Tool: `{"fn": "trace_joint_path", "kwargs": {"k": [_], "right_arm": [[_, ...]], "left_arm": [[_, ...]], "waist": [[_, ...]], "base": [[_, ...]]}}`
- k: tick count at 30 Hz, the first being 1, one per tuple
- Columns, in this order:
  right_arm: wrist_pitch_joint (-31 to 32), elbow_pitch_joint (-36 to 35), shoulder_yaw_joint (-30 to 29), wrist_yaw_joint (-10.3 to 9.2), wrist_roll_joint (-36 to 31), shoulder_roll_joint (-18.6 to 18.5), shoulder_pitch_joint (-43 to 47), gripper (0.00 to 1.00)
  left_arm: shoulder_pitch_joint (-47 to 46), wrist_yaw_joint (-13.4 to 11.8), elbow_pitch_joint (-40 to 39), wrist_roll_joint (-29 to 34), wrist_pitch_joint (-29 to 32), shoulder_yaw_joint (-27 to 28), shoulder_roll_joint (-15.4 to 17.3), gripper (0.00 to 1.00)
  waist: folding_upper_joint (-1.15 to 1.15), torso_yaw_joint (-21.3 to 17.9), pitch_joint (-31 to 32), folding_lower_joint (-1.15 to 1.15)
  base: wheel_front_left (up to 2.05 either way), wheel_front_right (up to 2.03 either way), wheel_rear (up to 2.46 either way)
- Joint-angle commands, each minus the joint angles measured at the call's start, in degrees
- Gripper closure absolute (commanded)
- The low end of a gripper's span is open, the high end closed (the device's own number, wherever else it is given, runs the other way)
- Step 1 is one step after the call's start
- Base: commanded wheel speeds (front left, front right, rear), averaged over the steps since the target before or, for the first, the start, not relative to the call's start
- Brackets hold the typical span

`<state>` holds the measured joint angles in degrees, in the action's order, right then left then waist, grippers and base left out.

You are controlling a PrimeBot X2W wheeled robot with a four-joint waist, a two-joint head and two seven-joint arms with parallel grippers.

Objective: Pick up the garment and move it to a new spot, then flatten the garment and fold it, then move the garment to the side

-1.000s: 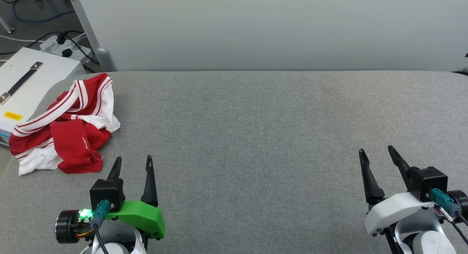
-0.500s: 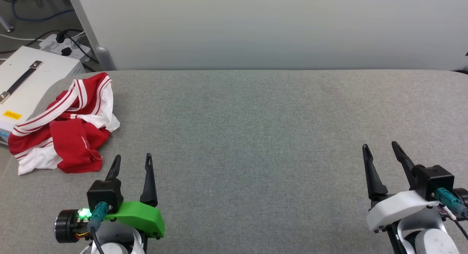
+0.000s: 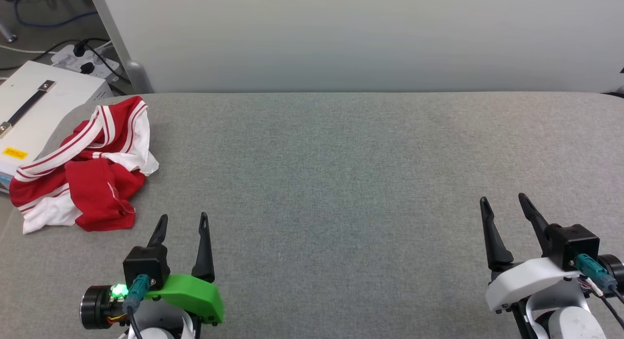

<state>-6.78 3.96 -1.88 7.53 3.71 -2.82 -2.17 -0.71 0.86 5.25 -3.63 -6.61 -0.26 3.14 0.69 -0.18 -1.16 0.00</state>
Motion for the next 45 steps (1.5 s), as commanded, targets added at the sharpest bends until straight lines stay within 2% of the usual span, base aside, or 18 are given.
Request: {"fn": "trace_joint_path", "kwargs": {"k": [1,45], "right_arm": [[-0.6,0.4,0.0,-0.02,-0.3,0.0,-1.1,0.0],[-5.8,3.8,-0.1,-0.04,0.9,-0.1,-3.2,0.0]], "left_arm": [[0.2,0.5,0.4,-0.6,-0.7,-0.1,-0.1,0.0],[0.5,1.2,2.0,-3.0,-6.0,-0.3,-0.2,0.0]], "waist": [[-0.34,0.0,-0.1,0.0],[-0.57,0.5,-0.4,0.0]], "base": [[0.0,0.0,0.0],[0.0,0.0,0.0]]}}
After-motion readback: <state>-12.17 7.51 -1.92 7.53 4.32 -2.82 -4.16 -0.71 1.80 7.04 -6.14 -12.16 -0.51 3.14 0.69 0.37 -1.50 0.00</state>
